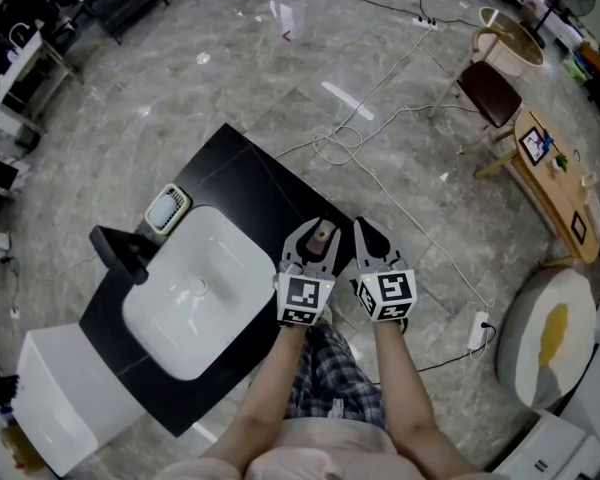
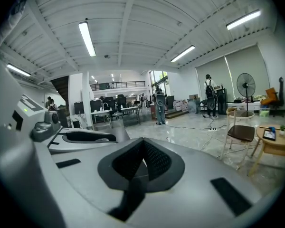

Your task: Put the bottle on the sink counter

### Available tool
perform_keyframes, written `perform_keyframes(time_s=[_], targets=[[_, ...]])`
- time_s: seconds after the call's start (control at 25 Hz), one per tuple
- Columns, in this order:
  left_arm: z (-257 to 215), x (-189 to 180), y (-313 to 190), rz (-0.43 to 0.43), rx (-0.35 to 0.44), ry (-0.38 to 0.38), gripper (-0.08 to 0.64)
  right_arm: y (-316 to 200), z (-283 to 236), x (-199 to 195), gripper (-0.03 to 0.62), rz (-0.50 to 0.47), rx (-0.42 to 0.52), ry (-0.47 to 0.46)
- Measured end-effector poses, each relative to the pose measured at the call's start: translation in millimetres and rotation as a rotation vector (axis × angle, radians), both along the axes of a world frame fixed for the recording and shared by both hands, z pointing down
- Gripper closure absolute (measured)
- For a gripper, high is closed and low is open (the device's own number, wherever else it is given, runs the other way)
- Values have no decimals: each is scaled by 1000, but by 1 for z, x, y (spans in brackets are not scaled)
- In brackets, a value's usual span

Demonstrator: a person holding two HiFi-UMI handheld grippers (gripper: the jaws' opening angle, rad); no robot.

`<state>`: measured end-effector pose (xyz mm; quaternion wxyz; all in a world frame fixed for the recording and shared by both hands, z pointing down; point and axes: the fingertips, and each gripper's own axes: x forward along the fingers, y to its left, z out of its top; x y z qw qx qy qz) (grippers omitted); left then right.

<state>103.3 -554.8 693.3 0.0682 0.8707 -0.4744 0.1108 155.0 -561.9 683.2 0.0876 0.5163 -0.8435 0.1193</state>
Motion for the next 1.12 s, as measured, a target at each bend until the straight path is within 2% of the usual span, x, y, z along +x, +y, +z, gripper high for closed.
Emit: perform_keyframes(time_s=[0.08, 0.24, 0.36, 0.56, 0.84, 1.12], targets=[[-1, 0, 1, 9, 3, 20, 420, 1, 0, 1, 577, 5, 2, 0], [-17, -3, 5, 7, 38, 74, 324, 5, -2, 6, 577, 18, 6, 2], [-22, -4, 10, 1, 48, 80, 308, 9, -5, 10, 577, 30, 6, 0], [-39, -21, 14, -30, 64, 106, 308, 13, -17, 7, 577, 38, 11, 1], [-97, -63, 19, -130, 68, 172, 310, 24, -67, 11, 577, 52, 22, -5], [-166, -108, 38, -188, 85, 211, 396, 44, -141, 13, 577, 64, 73, -3]])
